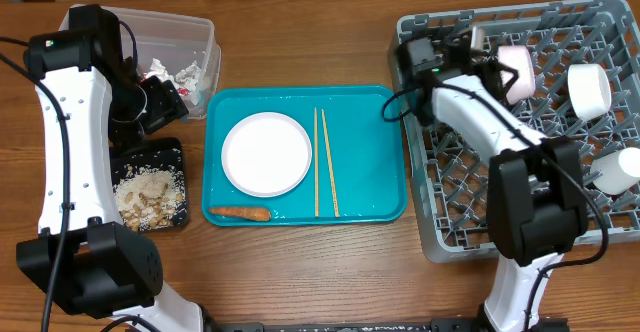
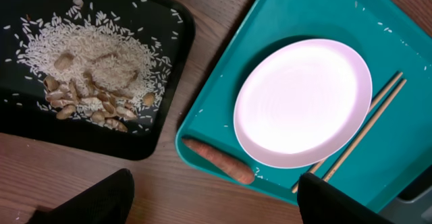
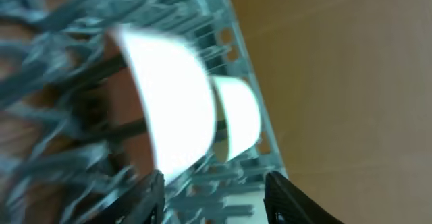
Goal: Sort waste into correct bins and load items into the dishwasher
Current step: 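Reach right gripper to a wooden chopstick on the teal tray and grasp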
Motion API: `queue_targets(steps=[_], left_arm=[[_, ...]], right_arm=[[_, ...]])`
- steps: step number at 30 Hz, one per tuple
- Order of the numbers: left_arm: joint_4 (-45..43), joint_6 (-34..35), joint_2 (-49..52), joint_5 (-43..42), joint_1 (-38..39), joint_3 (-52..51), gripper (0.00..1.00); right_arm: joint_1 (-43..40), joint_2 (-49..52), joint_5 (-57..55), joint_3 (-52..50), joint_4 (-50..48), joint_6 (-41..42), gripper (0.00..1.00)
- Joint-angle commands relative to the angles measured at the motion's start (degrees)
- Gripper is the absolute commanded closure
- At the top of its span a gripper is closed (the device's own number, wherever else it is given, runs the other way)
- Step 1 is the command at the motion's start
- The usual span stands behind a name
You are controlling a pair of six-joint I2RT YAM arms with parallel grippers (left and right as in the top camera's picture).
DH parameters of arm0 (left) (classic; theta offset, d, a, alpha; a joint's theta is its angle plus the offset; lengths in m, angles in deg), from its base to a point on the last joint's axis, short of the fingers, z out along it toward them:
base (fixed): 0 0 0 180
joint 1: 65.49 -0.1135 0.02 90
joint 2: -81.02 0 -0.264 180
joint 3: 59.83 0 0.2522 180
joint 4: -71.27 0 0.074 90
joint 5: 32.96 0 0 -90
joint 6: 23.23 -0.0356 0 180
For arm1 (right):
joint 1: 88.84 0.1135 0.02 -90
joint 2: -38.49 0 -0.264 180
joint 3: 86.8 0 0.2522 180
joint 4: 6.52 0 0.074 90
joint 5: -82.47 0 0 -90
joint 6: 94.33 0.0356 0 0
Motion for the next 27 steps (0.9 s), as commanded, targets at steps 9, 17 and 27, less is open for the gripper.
queue_targets(steps=[9,17,27], left_arm=[[0.42,0.76,-1.46,-0.44,0.13,-0.04,0.20],[0.26,0.76,-1.46,-0.44,0.13,-0.04,0.16],[0.31,0.76,-1.46,-0.44,0.13,-0.04,0.14]], right_arm=[[3.45,-15.80,36.81,1.01,3.80,5.40,0.27],[4.33,-22.51,82.42,0.59,1.90,5.97,0.28],[14.73,-13.03,81.15,-0.61,3.45,8.46,0.30]])
